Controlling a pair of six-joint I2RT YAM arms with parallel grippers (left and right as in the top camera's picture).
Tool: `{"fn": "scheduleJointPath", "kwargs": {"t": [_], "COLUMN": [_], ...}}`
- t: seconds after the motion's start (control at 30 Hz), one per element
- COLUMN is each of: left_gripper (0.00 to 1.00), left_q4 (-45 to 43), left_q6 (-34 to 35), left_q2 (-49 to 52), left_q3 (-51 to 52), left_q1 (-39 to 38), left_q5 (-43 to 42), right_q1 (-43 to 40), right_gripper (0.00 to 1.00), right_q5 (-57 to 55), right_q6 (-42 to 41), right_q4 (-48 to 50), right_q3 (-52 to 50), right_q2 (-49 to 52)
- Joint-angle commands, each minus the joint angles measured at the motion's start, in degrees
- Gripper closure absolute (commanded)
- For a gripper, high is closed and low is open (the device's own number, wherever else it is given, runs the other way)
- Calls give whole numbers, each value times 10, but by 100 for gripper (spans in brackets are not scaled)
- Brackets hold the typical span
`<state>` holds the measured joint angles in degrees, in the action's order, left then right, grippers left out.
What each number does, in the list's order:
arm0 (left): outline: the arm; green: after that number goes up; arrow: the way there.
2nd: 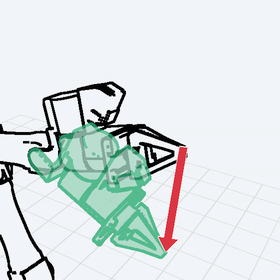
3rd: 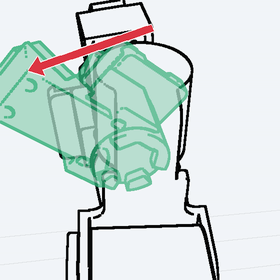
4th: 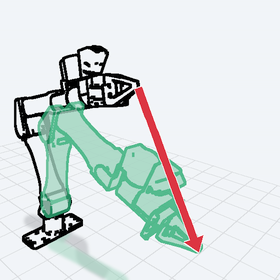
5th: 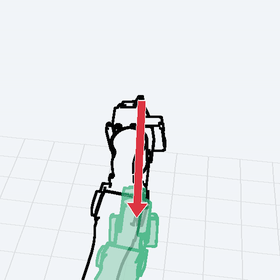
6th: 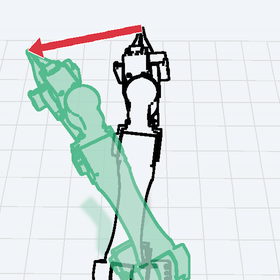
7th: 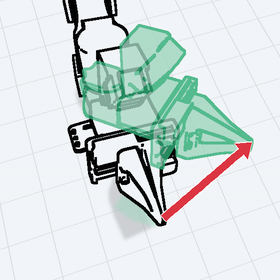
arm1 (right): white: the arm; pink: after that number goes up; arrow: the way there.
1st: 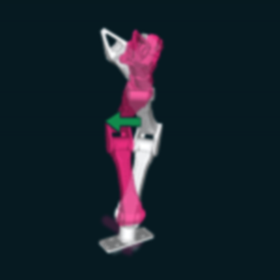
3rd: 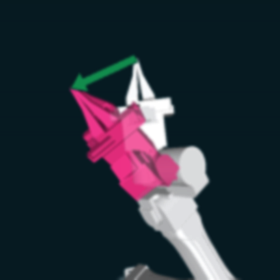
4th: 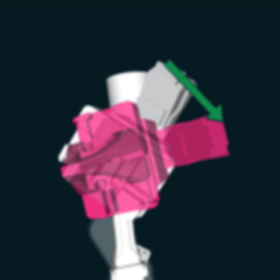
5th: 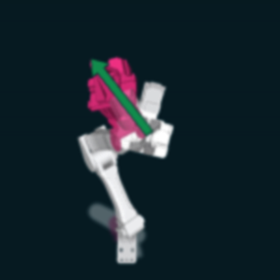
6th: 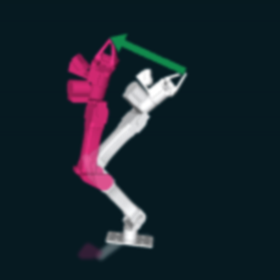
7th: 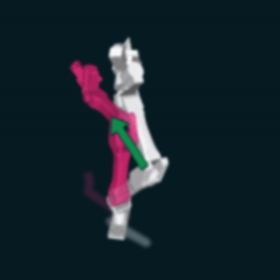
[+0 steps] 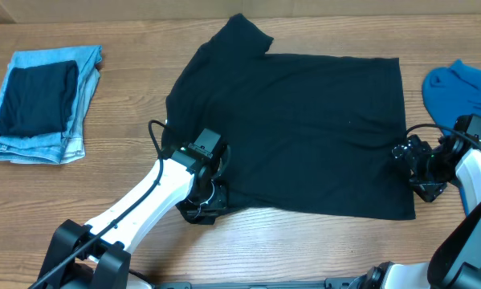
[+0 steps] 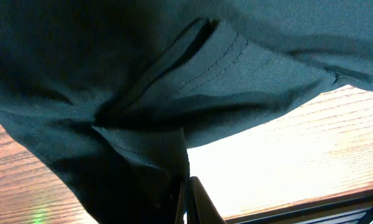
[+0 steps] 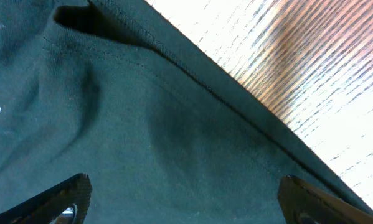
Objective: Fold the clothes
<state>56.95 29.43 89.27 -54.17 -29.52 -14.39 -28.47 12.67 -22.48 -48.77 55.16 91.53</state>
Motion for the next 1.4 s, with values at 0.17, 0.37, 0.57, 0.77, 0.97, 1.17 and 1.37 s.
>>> {"fn": "scheduleJointPath", "kwargs": {"t": [0.17,0.37,0.57,0.77,0.97,1.17,1.37], "left_gripper": [95,96,96,96,94,95,95], "left_q4": [-2,-2,-3,-3,-17,-18,-18], "left_q6": [-16,-16,-16,-16,-16,-16,-24], "left_q2": [-3,-3,-3,-3,-3,-3,-3], "left_q3": [-10,-10,-10,-10,-10,-10,-10], "left_q1": [2,2,2,2,2,2,2], "left_q5": [-7,-7,-7,-5,-4,-1,2], "right_q1": [-2,-2,-2,-2,-2,2,2], "right_gripper": [0,0,0,0,0,0,0], "right_q5": [3,3,3,-25,-75,-156,-212], "right_q6": [2,2,-5,-16,-33,-84,-136], "right_q4": [-13,-13,-46,-86,-123,-176,-184], "right_q3": [3,3,3,3,3,3,3], "right_q2": [-13,-13,-13,-13,-13,-13,-13]}}
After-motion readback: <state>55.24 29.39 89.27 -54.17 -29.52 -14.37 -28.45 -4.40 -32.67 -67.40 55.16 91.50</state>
